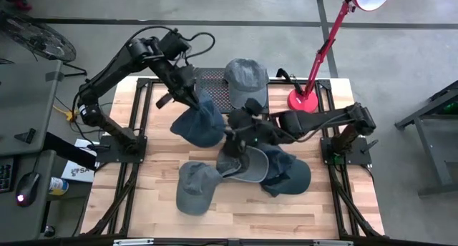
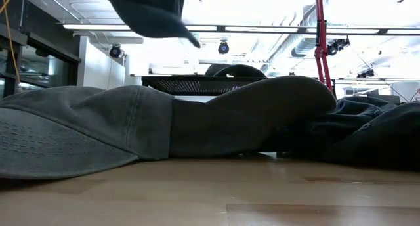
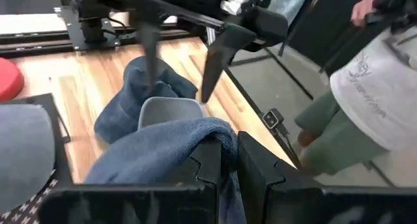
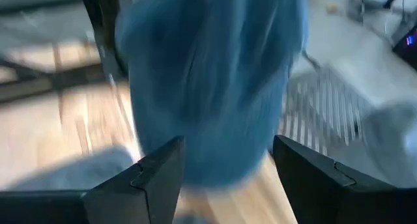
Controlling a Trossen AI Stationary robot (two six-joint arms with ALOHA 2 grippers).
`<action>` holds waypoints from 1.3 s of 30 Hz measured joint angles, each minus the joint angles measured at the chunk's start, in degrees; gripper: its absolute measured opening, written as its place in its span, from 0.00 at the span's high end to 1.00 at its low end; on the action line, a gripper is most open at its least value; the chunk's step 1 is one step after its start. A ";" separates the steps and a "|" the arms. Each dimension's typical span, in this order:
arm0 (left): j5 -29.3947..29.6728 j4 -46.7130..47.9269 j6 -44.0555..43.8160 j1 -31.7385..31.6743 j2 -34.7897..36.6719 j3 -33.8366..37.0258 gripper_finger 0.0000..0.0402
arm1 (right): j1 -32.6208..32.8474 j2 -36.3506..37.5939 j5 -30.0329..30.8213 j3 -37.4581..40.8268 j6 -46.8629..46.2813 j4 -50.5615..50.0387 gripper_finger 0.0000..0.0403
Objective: Pick & Place hat
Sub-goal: Put the left blue cap on the shelf
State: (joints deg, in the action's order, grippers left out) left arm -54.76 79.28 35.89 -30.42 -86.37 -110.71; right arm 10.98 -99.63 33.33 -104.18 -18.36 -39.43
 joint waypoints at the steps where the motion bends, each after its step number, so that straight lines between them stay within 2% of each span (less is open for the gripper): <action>1: 1.33 -0.05 -1.09 1.14 0.00 -1.06 0.94 | -0.46 0.00 -0.04 0.00 0.93 2.13 0.44; 6: 8.75 -2.57 -6.71 5.85 0.02 -5.19 0.94 | -1.58 0.00 -2.10 0.00 3.37 9.88 0.44; 12: 13.32 -5.66 -12.01 9.35 0.07 -8.79 0.94 | -1.57 0.00 -4.58 0.00 3.39 10.67 0.44; 28: 17.86 -13.82 -18.71 17.34 0.04 -11.64 0.94 | -1.17 -0.02 -7.31 0.00 3.42 11.24 0.44; 33: 19.65 -13.81 -19.97 17.84 0.04 -11.64 0.94 | -0.27 -0.04 -7.41 0.00 3.62 11.47 0.53; 39: 19.91 -13.74 -21.44 17.73 0.04 -11.64 0.94 | 0.78 -0.04 -6.71 0.00 3.95 11.58 0.73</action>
State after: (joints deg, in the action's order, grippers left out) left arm -34.85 65.54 14.45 -12.69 -86.32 -122.34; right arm 11.75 -99.68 26.62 -104.18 -14.41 -27.85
